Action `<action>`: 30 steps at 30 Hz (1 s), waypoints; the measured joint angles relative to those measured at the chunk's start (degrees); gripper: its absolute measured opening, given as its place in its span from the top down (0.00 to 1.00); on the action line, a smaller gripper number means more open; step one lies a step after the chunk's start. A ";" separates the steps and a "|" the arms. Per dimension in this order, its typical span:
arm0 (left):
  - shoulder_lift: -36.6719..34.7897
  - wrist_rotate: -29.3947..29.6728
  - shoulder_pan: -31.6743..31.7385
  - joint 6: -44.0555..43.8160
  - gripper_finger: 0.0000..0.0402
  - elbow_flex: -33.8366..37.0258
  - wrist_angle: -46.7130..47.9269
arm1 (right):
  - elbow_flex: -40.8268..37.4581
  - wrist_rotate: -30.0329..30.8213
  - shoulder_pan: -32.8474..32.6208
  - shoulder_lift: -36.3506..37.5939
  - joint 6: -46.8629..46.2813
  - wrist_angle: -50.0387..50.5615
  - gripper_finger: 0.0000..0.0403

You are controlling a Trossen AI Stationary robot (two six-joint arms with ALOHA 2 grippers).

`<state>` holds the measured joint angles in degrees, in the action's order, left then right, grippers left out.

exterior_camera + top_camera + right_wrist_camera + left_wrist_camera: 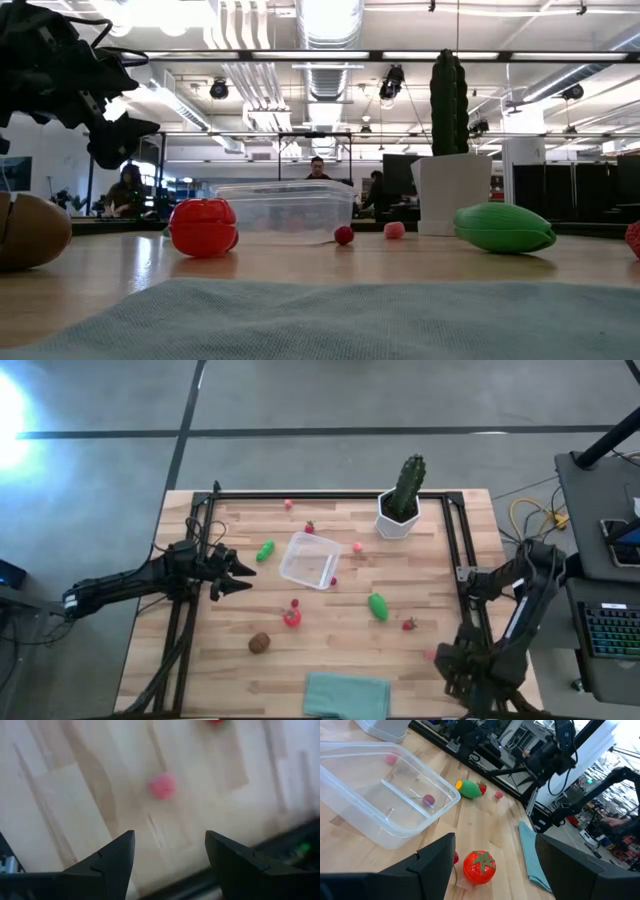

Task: Pick and placing Produce into tupperware
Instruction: Put the bottom pink peach into the transparent bin

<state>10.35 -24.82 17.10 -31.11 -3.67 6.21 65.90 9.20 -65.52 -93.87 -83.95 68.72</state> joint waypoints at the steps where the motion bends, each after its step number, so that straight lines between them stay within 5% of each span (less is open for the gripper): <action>1: 0.01 0.00 0.00 0.00 0.35 -0.03 0.03 | 0.61 -0.09 0.48 -1.46 1.35 -0.44 0.42; 13: 0.04 0.00 0.00 0.00 0.35 0.30 -1.29 | 3.76 -1.35 3.72 -7.85 -6.06 0.96 0.42; 21: 0.13 -0.02 0.00 0.00 0.35 0.31 -1.37 | -7.04 -7.36 4.63 4.88 -19.14 -2.61 0.42; 30: 0.17 -0.02 0.02 0.00 0.35 0.32 -1.43 | -21.14 -13.67 11.28 17.20 -25.31 -25.82 0.42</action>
<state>10.52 -24.84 17.12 -31.11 -3.36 4.78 44.76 -4.47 -54.24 -76.67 -109.26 42.90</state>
